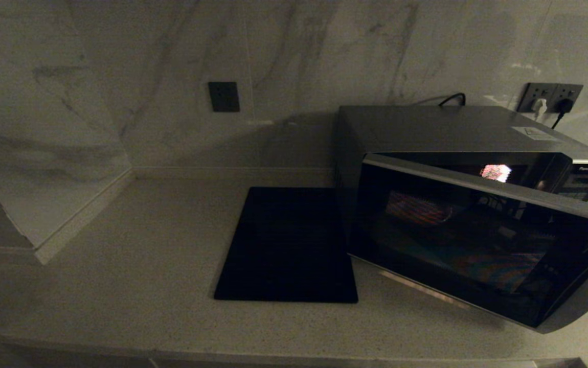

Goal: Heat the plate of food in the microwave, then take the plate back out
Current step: Open the microwave oven

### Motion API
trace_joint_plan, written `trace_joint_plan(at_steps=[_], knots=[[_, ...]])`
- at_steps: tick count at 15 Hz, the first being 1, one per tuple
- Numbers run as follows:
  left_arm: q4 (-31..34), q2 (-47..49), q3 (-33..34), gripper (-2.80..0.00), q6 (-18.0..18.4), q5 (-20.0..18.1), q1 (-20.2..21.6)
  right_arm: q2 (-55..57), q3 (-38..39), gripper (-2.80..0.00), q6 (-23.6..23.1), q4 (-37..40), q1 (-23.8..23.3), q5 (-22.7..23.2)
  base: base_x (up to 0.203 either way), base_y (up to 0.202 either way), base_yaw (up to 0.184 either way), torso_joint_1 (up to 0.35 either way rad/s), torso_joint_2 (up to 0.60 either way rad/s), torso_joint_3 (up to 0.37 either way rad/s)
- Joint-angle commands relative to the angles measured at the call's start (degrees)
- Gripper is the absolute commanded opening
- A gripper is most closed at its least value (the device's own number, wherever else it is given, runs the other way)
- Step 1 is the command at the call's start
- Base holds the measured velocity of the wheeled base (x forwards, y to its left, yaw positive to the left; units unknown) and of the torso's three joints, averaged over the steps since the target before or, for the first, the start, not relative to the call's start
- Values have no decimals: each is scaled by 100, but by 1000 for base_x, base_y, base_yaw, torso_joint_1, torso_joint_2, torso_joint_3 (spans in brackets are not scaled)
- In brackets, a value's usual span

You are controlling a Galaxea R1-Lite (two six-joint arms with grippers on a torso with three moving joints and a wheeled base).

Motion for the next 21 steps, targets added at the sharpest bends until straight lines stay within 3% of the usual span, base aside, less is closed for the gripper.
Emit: trace_joint_plan(at_steps=[1,10,15,21], knots=[[-2,9,0,-280,-5,3,1,86,118,-280,37,24,-42,59,0,0,0,0,0,0],[-2,0,0,-280,-5,3,1,679,517,-280,346,17,-88,169,0,0,0,0,0,0],[-2,8,0,-280,-5,3,1,1039,1038,-280,423,-25,-565,-207,0,0,0,0,0,0],[-2,4,0,-280,-5,3,8,1353,1861,-280,597,-687,-931,-153,0,0,0,0,0,0]])
